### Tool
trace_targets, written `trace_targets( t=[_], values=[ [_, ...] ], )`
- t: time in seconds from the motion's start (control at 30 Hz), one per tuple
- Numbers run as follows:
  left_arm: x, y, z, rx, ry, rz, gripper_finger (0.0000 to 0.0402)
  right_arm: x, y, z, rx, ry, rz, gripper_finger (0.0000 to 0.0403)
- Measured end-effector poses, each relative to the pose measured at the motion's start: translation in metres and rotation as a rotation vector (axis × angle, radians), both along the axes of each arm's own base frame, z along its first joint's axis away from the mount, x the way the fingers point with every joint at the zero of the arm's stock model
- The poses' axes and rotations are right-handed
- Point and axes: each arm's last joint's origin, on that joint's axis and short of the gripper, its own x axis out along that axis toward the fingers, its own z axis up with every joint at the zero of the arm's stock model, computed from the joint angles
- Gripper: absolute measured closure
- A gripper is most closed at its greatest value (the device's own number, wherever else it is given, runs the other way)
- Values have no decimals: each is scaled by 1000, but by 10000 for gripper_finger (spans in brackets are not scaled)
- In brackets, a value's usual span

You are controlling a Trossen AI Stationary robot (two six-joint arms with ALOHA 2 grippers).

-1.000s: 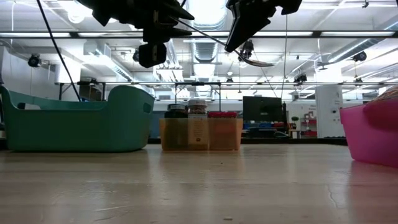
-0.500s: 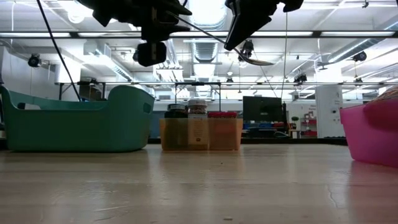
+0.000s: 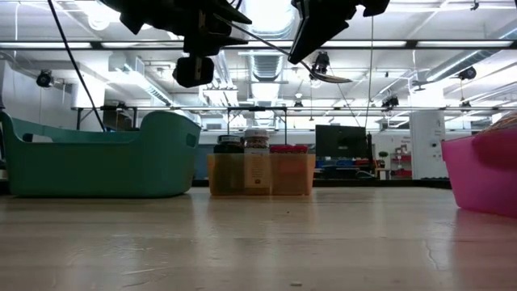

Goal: Pick & Place Food Item
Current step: Put the silver spoon into the green bin

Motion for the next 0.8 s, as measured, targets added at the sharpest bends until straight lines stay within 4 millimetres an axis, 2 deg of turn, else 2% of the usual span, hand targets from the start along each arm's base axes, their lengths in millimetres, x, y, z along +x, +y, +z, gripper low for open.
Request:
trace_targets(
  t=[0.17, 0.37, 0.67, 0.8],
  values=[
    [0, 0, 0, 0, 0, 0, 312, 0, 0, 0, 1, -2, 2, 391],
    [-1, 0, -2, 3, 18, 3, 391, 0, 0, 1, -4, -8, 6, 391],
    [-1, 0, -2, 0, 17, 10, 398, 0, -1, 2, -43, -16, -8, 391],
    [0, 1, 0, -34, 16, 23, 375, 1, -1, 2, -44, -20, -10, 391]
  ],
)
